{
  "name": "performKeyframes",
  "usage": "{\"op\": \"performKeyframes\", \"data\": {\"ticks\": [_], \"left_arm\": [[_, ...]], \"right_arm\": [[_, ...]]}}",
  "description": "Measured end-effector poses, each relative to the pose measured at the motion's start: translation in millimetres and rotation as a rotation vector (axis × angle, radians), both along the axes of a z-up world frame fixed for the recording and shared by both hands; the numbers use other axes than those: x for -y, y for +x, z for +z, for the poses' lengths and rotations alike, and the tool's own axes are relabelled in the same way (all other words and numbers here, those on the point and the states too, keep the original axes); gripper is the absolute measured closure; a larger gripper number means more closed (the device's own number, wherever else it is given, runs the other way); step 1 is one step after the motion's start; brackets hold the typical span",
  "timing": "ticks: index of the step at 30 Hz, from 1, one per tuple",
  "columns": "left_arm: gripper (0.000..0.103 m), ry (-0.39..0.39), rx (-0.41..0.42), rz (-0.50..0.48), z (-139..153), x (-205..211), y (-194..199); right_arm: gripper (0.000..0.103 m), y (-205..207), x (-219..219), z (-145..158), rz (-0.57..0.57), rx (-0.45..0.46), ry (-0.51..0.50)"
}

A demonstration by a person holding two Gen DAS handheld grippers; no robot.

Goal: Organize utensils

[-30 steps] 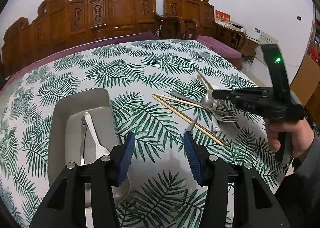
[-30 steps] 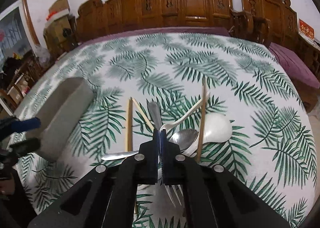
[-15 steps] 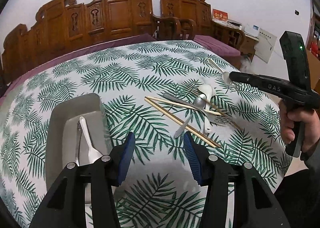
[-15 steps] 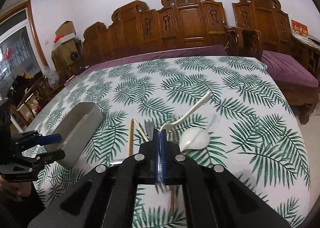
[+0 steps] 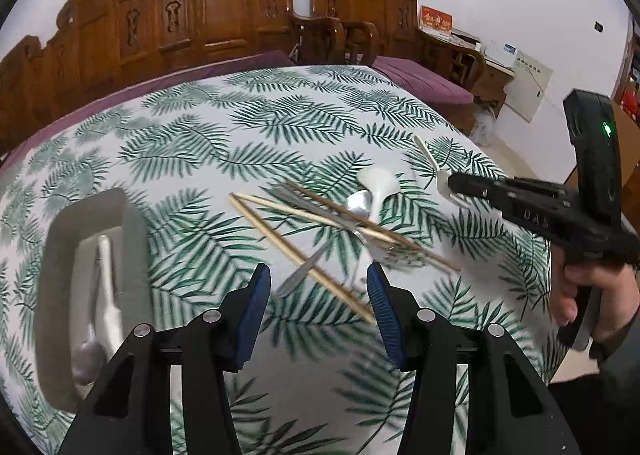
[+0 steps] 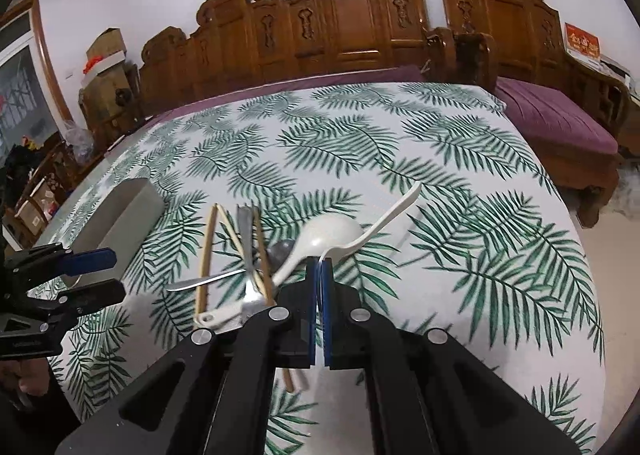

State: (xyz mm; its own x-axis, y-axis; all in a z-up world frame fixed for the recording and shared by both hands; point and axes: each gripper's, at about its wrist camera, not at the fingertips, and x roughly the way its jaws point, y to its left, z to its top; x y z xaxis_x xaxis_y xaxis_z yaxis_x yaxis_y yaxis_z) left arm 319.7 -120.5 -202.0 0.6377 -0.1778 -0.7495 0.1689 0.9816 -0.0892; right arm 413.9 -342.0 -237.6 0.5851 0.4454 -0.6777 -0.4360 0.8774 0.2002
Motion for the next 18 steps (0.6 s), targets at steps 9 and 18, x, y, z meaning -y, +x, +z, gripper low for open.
{"op": "performKeyframes", "data": {"ticks": [9, 18], "left_arm": [[0.063, -0.069, -0.089, 0.036, -14.9, 33.9, 44.3], [0.068, -0.048, -0.177, 0.063, -30.5, 67.1, 76.4]], "right_arm": [[0.100, 3.0, 26.9, -4.3, -0.046, -0.024, 0.053], [0.100, 8.3, 47.1, -5.1, -0.102, -0.035, 0.106]]}}
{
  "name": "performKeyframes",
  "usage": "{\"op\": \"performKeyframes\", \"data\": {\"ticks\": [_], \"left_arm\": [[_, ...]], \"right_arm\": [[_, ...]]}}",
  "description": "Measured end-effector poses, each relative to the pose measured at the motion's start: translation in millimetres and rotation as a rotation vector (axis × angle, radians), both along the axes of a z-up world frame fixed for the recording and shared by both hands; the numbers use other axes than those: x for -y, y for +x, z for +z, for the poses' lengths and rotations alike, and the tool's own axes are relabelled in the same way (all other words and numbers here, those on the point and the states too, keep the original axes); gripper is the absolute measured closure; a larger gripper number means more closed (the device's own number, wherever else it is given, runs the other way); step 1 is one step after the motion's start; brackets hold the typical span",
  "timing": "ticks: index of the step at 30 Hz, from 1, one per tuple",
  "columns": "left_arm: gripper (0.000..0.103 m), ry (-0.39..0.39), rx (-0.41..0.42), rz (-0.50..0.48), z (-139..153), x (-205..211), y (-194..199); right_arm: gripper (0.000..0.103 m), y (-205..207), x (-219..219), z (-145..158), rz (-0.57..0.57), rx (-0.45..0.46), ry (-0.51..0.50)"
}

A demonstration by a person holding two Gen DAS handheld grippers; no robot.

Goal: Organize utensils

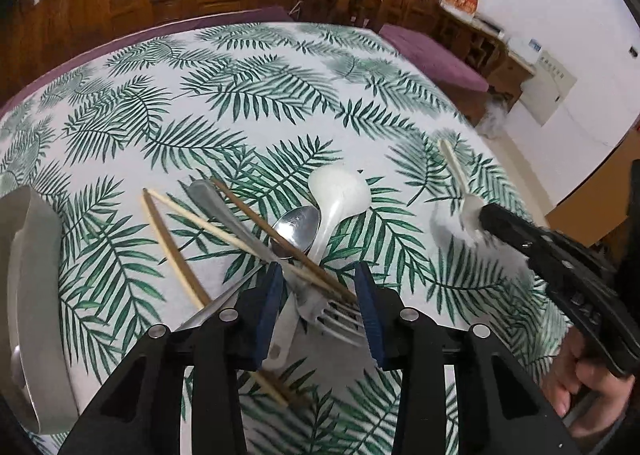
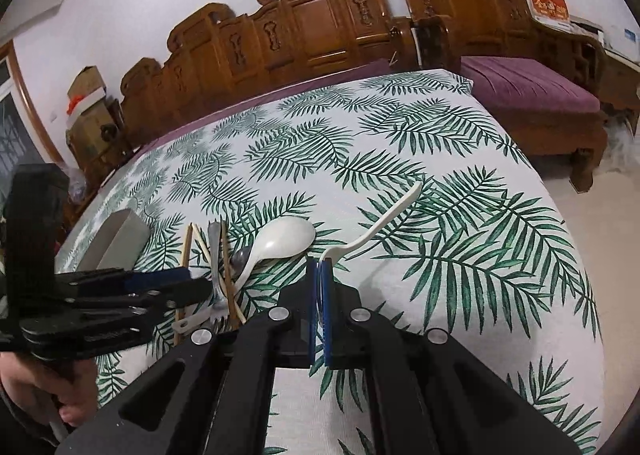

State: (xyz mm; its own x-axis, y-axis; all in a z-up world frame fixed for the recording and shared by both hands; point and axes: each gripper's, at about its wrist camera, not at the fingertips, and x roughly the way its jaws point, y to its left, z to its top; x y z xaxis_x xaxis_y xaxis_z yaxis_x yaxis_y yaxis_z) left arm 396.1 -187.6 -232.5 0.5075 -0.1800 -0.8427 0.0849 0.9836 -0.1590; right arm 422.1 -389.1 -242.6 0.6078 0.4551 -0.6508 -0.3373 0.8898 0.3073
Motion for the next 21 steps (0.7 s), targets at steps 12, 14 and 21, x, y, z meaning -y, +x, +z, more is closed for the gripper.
{"op": "performKeyframes", "data": {"ticks": [12, 14, 21], "left_arm": [[0.088, 0.099, -0.082, 0.001, -18.3, 3.1, 0.7], [0.097, 0.088, -0.101, 0.002, -19.1, -1.3, -0.2], [0.102, 0.044, -0.097, 0.024, -13.9, -16.4, -3.2]], "right_arm": [[0.100, 0.7, -10.6, 3.5, 0.026, 0.009, 0.001], [0.100, -0.2, -12.6, 4.3, 0.031, 0.012, -0.002], [0.100, -2.5, -18.0, 4.3, 0.038, 0.017, -0.016]]}}
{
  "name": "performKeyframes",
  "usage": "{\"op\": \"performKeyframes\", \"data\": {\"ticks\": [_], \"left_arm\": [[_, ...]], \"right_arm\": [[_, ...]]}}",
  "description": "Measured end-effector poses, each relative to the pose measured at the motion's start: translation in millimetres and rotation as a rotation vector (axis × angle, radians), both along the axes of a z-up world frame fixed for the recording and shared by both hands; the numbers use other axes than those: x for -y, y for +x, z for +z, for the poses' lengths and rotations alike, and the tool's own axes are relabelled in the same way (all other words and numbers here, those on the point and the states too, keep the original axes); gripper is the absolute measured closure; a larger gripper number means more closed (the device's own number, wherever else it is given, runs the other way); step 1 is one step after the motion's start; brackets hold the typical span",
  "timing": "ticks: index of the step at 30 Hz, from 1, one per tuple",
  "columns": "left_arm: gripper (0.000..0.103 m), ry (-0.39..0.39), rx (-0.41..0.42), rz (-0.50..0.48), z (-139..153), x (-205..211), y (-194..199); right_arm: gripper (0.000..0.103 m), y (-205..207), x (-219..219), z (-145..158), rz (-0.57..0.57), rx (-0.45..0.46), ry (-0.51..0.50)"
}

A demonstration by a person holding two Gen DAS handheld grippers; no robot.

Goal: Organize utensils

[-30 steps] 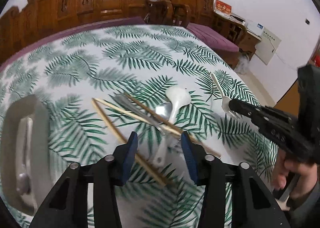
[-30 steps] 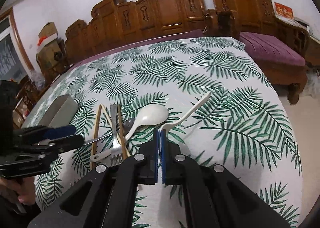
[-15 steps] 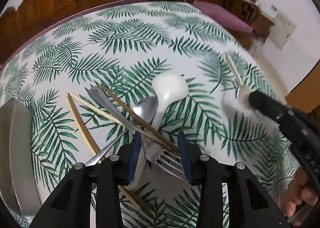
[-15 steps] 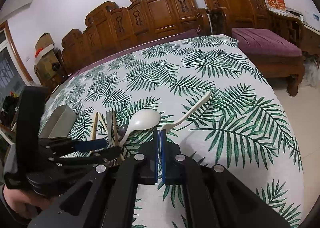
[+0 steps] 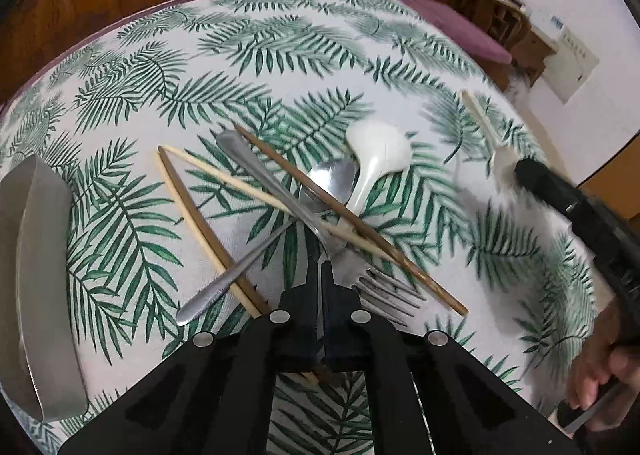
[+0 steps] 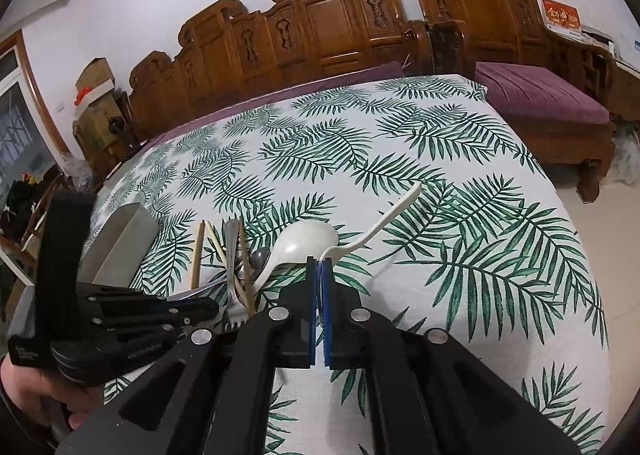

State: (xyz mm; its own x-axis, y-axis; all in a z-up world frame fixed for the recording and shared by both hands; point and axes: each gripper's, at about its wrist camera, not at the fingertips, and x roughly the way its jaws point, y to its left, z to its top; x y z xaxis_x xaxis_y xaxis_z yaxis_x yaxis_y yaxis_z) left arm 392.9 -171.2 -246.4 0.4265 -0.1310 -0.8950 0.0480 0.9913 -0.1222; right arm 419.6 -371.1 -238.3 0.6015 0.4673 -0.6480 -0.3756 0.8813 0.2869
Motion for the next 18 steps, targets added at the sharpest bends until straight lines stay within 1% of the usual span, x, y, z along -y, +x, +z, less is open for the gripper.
{"op": "performKeyframes", "data": {"ticks": [3, 5, 7, 8, 9, 10, 12, 14, 15, 17, 18], "left_arm": [[0.102, -0.036, 0.046, 0.004, 12.1, 0.4, 1.3], [0.098, -0.044, 0.057, 0.005, 16.7, 5.3, 5.0], [0.089, -0.056, 0.057, -0.005, 17.2, 12.8, 9.3], [0.087, -0.051, 0.054, -0.012, 15.9, 18.2, 11.7], [0.083, -0.041, 0.047, -0.016, 13.6, 23.5, 14.5], [0.082, -0.028, 0.041, -0.018, 11.1, 27.1, 16.1], [0.082, 0.034, 0.017, -0.014, 4.5, 36.8, 22.1], [0.079, 0.037, -0.014, -0.002, -3.3, 38.9, 26.9], [0.076, 0.041, -0.005, 0.001, -4.0, 38.7, 27.4], [0.075, 0.104, -0.005, 0.013, -6.3, 41.0, 31.4], [0.075, 0.110, -0.005, 0.013, -5.9, 40.5, 32.0]], "right_arm": [[0.100, -0.3, -0.2, -0.1, -0.004, 0.000, -0.005], [0.100, 0.3, 1.6, -0.2, -0.010, 0.000, -0.010], [0.100, 1.1, 5.1, 0.2, -0.017, 0.000, -0.003], [0.100, 1.7, 7.0, 0.5, -0.022, -0.001, 0.001], [0.100, 2.5, 9.5, 0.4, -0.029, -0.002, 0.007], [0.100, 3.0, 11.5, 0.4, -0.033, -0.004, 0.011], [0.100, 3.4, 14.2, 0.6, -0.040, -0.007, 0.020], [0.100, 3.9, 15.7, 0.6, -0.042, -0.006, 0.026], [0.100, 4.4, 16.0, 0.7, -0.042, -0.006, 0.027], [0.100, 4.6, 16.2, 1.9, -0.041, -0.003, 0.030], [0.100, 4.9, 16.2, 2.3, -0.040, -0.002, 0.032]]}}
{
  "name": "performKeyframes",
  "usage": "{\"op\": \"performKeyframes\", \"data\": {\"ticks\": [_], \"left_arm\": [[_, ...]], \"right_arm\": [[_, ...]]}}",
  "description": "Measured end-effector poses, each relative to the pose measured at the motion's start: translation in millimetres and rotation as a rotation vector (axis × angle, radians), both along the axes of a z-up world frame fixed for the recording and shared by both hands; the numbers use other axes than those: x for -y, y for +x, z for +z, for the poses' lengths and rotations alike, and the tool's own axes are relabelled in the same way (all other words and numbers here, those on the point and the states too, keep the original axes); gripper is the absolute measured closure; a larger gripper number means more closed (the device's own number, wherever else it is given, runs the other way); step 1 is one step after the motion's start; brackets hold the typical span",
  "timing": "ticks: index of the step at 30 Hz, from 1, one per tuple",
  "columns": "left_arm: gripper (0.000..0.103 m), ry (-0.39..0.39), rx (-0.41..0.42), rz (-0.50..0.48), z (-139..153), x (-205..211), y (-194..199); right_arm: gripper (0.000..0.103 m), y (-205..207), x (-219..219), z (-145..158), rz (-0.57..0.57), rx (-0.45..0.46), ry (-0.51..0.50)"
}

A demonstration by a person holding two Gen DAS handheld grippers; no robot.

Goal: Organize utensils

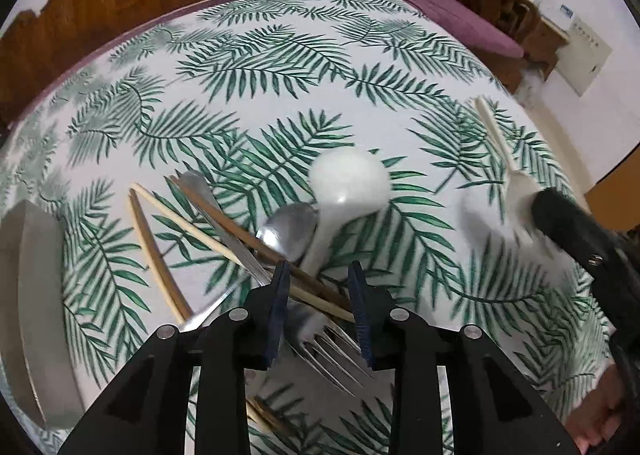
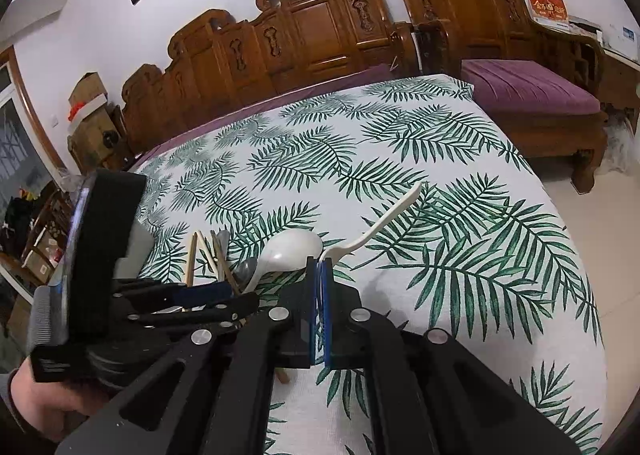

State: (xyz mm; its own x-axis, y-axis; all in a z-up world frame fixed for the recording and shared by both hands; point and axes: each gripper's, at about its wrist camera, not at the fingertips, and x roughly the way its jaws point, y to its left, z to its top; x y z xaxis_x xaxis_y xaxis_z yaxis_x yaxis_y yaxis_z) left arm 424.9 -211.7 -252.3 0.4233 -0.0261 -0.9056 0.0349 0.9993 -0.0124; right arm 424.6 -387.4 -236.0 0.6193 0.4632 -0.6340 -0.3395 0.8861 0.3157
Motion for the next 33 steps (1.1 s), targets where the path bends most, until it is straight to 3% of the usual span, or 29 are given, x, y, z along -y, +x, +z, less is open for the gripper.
{"op": "performKeyframes", "data": {"ticks": [4, 7, 13, 19, 21, 29, 33], "left_arm": [[0.077, 0.074, -0.009, -0.022, -1.9, -4.1, -0.8], [0.086, 0.096, -0.008, -0.027, -1.5, -15.2, -4.6], [0.094, 0.129, -0.022, -0.055, -1.8, -29.3, -10.5], [0.097, 0.089, -0.020, -0.058, -1.6, -47.9, -20.7], [0.103, 0.085, -0.011, -0.066, -1.1, -51.5, -24.8], [0.103, 0.091, 0.013, -0.086, 2.4, -60.9, -33.4], [0.103, 0.048, 0.015, -0.074, 5.6, -71.5, -32.1]], "right_arm": [[0.100, -0.9, 0.4, 2.3, -0.001, 0.005, 0.004], [0.100, -1.1, -0.4, 3.5, -0.002, 0.008, 0.007], [0.100, -2.3, -4.8, 4.2, 0.008, 0.012, -0.002], [0.100, -1.8, -7.8, 4.2, 0.015, 0.012, -0.004], [0.100, -1.4, -10.6, 3.4, 0.021, 0.013, -0.010], [0.100, -1.6, -23.5, 3.1, 0.051, 0.016, -0.029], [0.100, -1.9, -31.7, 2.4, 0.067, 0.017, -0.040]]}}
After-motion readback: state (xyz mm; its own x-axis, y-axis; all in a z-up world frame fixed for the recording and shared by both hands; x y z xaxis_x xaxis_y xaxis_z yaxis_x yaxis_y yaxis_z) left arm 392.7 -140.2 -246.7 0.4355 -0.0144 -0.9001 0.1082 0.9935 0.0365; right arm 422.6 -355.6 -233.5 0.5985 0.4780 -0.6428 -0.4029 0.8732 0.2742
